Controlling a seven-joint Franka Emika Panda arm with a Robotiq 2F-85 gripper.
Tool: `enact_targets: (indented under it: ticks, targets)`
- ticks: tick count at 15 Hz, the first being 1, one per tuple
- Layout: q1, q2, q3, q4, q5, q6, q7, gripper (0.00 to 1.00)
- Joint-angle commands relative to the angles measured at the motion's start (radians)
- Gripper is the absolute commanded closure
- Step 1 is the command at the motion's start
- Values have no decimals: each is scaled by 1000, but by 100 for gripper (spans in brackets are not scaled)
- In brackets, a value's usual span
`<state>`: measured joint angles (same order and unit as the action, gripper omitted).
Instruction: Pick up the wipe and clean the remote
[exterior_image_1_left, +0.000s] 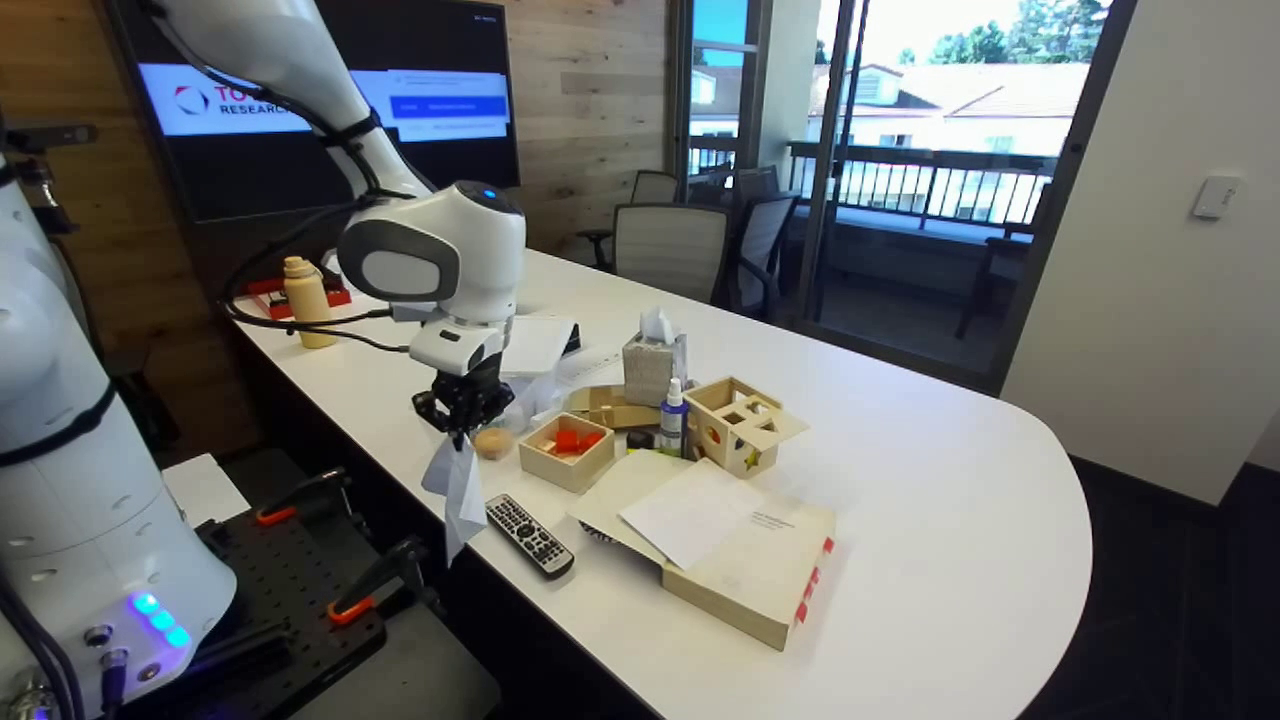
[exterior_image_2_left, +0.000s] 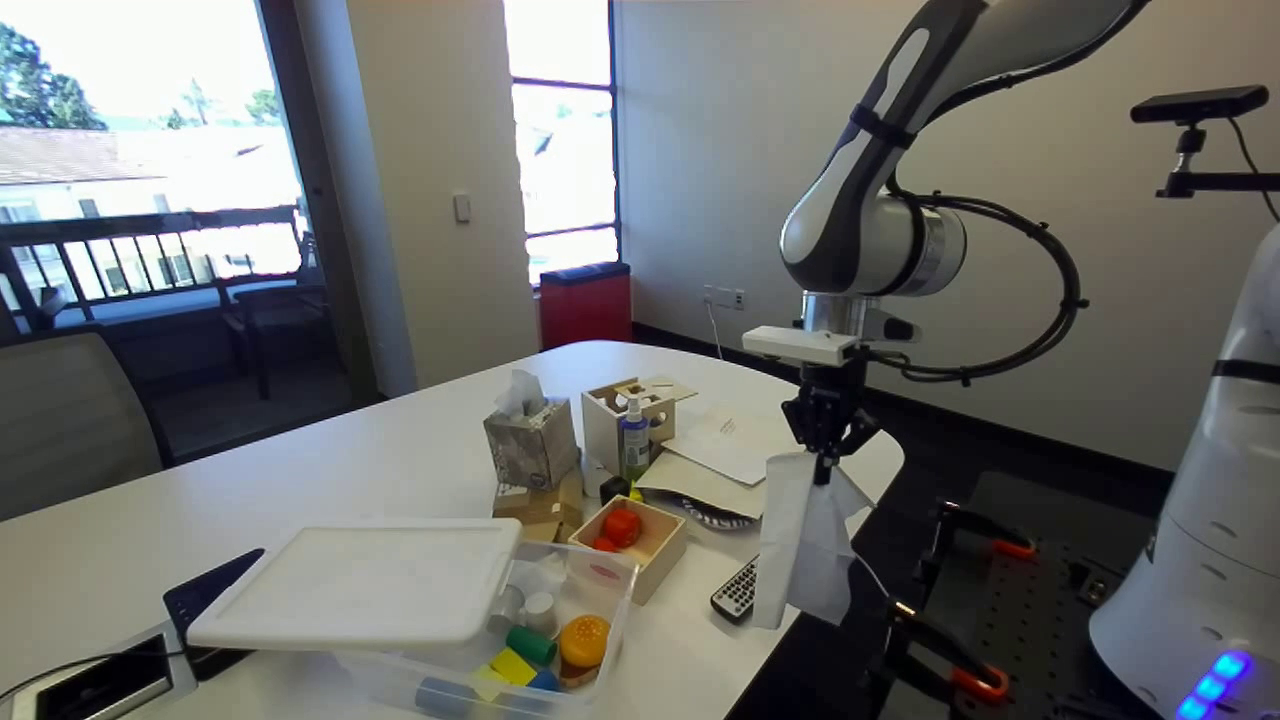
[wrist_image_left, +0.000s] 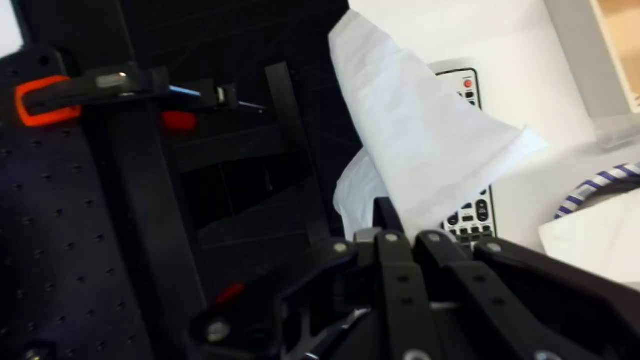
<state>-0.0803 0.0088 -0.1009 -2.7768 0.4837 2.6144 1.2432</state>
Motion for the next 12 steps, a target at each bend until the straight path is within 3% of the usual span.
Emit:
enact_targets:
  ticks: [1, 12]
  targets:
    - [17, 73, 25, 63, -50, 112, 70, 100]
    - [-8, 451, 100, 331, 96, 130, -59, 100]
